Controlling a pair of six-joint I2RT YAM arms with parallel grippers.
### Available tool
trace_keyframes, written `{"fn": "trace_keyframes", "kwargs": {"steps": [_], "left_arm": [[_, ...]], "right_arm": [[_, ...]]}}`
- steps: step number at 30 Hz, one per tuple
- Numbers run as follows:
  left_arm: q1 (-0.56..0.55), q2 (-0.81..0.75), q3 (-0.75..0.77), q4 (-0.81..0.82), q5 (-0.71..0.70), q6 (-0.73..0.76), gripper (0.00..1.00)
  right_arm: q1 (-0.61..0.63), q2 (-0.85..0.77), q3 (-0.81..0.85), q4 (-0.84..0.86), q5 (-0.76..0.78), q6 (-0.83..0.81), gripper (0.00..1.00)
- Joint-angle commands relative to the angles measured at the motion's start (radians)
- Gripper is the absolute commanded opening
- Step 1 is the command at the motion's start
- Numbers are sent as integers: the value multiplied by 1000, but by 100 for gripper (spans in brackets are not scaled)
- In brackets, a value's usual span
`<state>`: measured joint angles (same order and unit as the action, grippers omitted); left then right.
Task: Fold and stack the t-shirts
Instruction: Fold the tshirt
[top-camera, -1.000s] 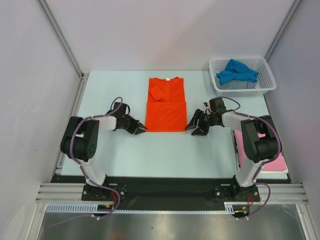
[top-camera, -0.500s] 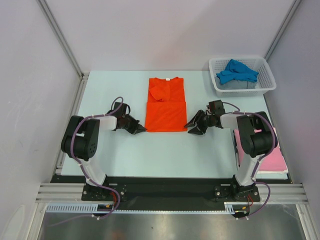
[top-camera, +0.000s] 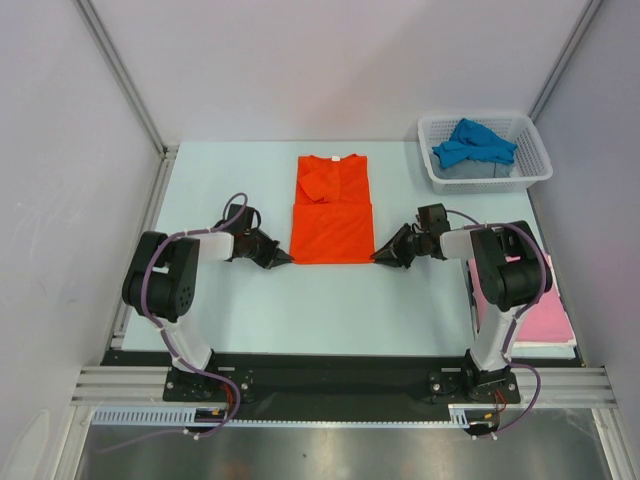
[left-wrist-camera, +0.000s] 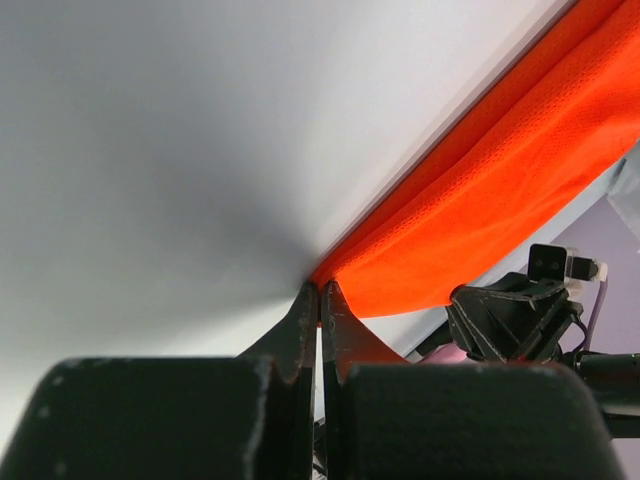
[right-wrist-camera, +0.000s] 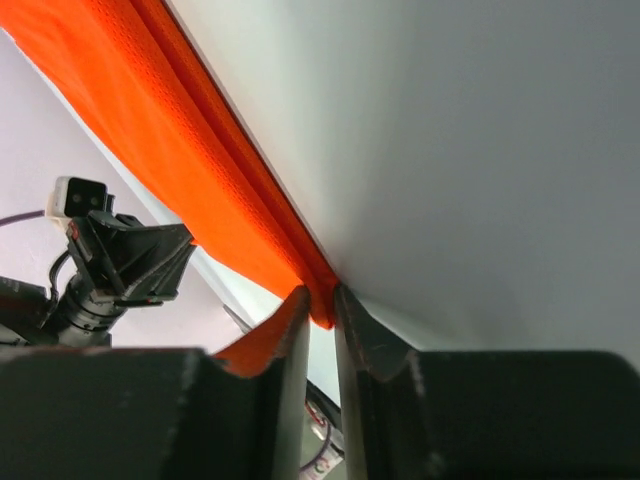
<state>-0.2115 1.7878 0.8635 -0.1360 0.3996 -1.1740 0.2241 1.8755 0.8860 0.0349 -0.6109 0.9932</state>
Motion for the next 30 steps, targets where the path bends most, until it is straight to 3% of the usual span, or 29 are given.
{"fn": "trace_keyframes", "kwargs": {"steps": [1, 4, 6, 7, 13, 20, 30], "left_arm": [[-17, 25, -43, -53, -117, 51, 0], [-17, 22, -53, -44, -114, 59, 0], [-19, 21, -55, -36, -111, 66, 0], [-20, 15, -55, -36, -114, 82, 1], [-37, -42, -81, -71, -146, 145, 0], [-100, -208, -228, -88, -180, 183, 0], [-314, -554, -425, -198, -235, 71, 0]], "right_arm": [[-6, 45, -22, 16, 79, -16, 18], [-11, 57, -13, 19, 80, -30, 15], [-11, 53, -13, 16, 86, -42, 2], [-12, 48, -12, 13, 86, -50, 0], [-8, 2, -13, -61, 69, -166, 0], [20, -142, -120, -130, 51, -248, 0], [86, -455, -338, -222, 53, -258, 0]]}}
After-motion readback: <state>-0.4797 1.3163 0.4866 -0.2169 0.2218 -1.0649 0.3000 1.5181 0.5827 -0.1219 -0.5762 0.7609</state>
